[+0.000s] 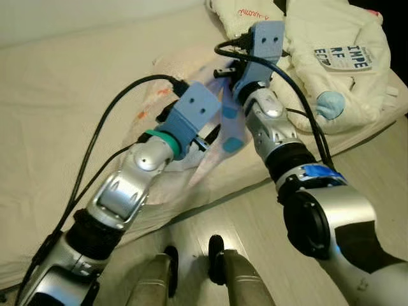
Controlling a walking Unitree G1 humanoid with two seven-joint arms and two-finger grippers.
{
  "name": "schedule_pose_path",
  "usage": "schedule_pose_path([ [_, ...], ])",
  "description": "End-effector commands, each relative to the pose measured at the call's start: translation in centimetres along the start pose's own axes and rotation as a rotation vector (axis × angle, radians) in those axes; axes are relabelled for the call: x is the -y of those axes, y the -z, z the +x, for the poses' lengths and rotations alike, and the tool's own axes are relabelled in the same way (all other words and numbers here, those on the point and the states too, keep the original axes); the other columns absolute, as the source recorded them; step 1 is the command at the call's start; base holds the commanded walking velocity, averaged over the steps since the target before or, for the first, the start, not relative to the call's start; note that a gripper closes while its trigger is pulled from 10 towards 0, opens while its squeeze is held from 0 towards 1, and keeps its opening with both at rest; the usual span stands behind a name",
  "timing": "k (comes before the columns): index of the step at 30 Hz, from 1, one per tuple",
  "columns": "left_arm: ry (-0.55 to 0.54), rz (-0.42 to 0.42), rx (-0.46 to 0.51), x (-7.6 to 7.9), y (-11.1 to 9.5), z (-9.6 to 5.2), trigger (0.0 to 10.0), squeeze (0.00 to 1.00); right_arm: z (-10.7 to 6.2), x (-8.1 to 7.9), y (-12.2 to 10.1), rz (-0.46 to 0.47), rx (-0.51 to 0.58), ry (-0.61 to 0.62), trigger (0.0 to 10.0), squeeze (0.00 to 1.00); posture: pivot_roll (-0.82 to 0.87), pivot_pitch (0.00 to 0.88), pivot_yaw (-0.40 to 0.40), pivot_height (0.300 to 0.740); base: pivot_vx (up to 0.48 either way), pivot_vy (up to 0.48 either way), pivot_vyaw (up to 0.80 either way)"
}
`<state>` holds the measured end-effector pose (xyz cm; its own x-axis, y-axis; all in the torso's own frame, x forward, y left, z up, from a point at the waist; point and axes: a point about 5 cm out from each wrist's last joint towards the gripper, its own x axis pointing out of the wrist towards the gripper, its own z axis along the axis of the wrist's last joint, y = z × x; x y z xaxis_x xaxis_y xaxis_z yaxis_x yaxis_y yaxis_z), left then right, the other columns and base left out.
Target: Clean up the room
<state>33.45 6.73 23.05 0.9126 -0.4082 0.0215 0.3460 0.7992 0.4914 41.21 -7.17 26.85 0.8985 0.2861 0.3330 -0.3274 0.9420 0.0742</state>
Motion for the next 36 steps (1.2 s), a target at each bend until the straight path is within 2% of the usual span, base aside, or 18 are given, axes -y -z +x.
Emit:
schedule_pose_path([
  [1, 0.025, 0.035, -0.019, 0.8, 0.7, 0.5, 10.0, 0.00, -0.1, -0.4, -0.4, 0.018, 0.052, -0.020, 10.0, 0.00, -0.01, 0.227, 0.037, 0.740, 0.000, 0.000, 0.00],
  [7, 0.026, 0.044, -0.024, 1.2, 0.9, 1.0, 10.0, 0.00, -0.1, -0.9, -0.6, 0.022, 0.065, -0.041, 10.0, 0.00, -0.02, 0.226, 0.040, 0.740, 0.000, 0.000, 0.00],
  [12, -0.058, 0.041, -0.008, 1.0, 0.9, 2.0, 10.0, 0.00, 0.0, -1.6, -0.9, 0.037, 0.081, -0.071, 10.0, 0.00, -0.03, 0.222, 0.040, 0.740, 0.000, 0.000, 0.00],
  [15, -0.253, 0.025, -0.016, -0.7, 1.0, 2.7, 10.0, 0.00, -0.3, -2.4, -0.7, 0.054, 0.083, -0.106, 10.0, 0.00, -0.03, 0.223, 0.041, 0.740, 0.000, 0.000, 0.00],
  [19, -0.329, 0.025, -0.018, -1.8, 1.0, 2.8, 10.0, 0.00, -0.5, -2.6, -0.5, 0.055, 0.082, -0.114, 10.0, 0.00, -0.03, 0.224, 0.042, 0.740, 0.000, 0.000, 0.00],
  [21, -0.372, 0.036, -0.010, -3.0, 1.0, 2.6, 10.0, 0.00, -0.8, -2.4, -0.1, 0.050, 0.071, -0.105, 10.0, 0.00, -0.03, 0.226, 0.045, 0.740, 0.000, 0.000, 0.00],
  [26, -0.378, 0.037, -0.005, -3.4, 1.0, 2.5, 10.0, 0.00, -1.0, -2.2, 0.2, 0.044, 0.061, -0.095, 10.0, 0.00, -0.03, 0.226, 0.045, 0.740, 0.000, 0.000, 0.00],
  [29, -0.334, 0.030, 0.006, -3.8, 1.0, 1.9, 10.0, 0.00, -1.7, -1.5, 0.8, 0.037, 0.050, -0.075, 10.0, 0.00, -0.03, 0.231, 0.048, 0.740, 0.000, 0.000, 0.00],
  [31, -0.271, 0.018, 0.005, -2.7, 1.5, 1.2, 10.0, 0.00, -2.5, -1.2, 0.9, 0.044, 0.061, -0.075, 10.0, 0.00, -0.03, 0.230, 0.050, 0.740, 0.000, 0.000, 0.00],
  [36, -0.228, 0.000, 0.011, -1.3, 1.7, 1.1, 10.0, 0.00, -2.7, -1.5, 0.7, 0.050, 0.069, -0.086, 10.0, 0.00, -0.03, 0.229, 0.049, 0.740, 0.000, 0.000, 0.00],
])
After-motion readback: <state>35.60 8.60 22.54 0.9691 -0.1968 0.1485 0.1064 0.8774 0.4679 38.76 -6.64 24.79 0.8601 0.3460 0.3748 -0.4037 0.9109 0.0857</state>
